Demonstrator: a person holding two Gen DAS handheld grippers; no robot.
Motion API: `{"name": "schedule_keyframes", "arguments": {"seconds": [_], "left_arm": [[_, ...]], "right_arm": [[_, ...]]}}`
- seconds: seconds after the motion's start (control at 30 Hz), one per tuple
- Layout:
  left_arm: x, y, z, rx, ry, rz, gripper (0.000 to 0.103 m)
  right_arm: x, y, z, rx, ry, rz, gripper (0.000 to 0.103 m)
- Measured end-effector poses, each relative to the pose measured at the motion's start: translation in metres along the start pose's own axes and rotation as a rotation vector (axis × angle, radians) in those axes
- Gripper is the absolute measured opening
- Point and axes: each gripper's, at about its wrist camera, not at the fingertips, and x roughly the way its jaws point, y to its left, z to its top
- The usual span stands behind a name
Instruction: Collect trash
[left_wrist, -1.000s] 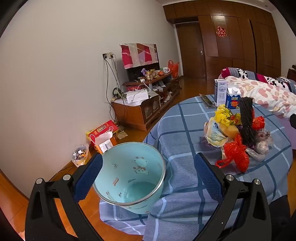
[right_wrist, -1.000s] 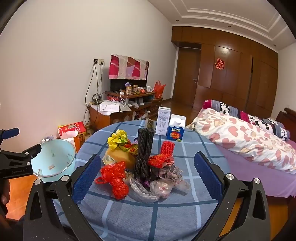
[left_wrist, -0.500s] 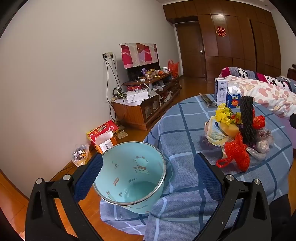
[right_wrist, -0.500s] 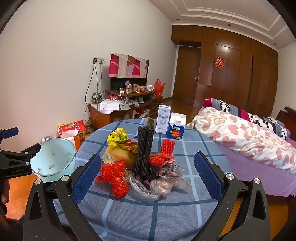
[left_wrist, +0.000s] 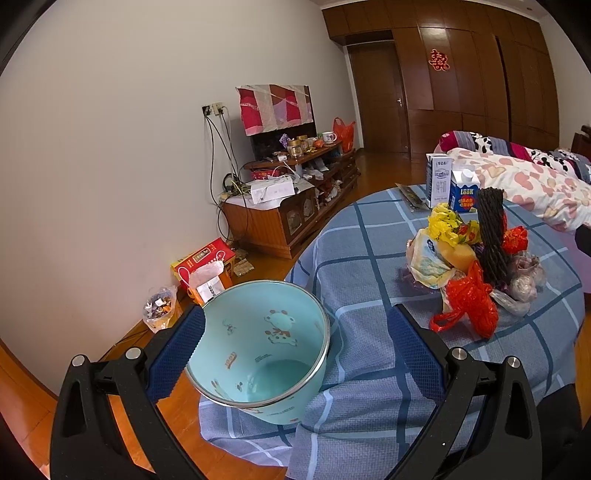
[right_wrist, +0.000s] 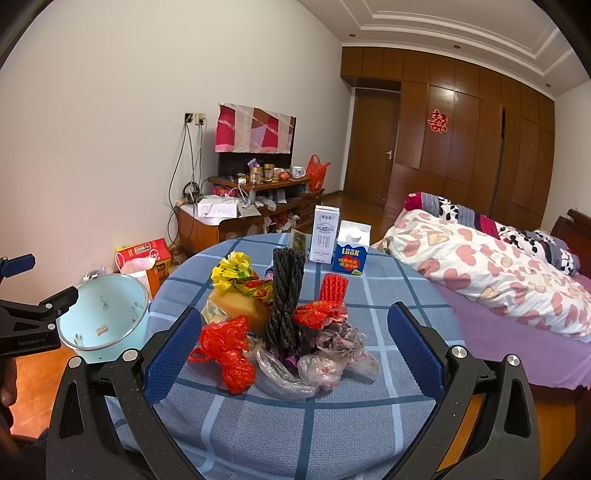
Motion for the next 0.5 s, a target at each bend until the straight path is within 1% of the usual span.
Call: {"name": "schedule_keyframes", "arguments": {"seconds": [0.5], "left_arm": [[0.0004,0.0043,0.0008,-0.012,0.0,0.004,0.097]], "right_arm": [[0.0,0.0,-0.0008,0.001,0.002,0.001,0.098]]}}
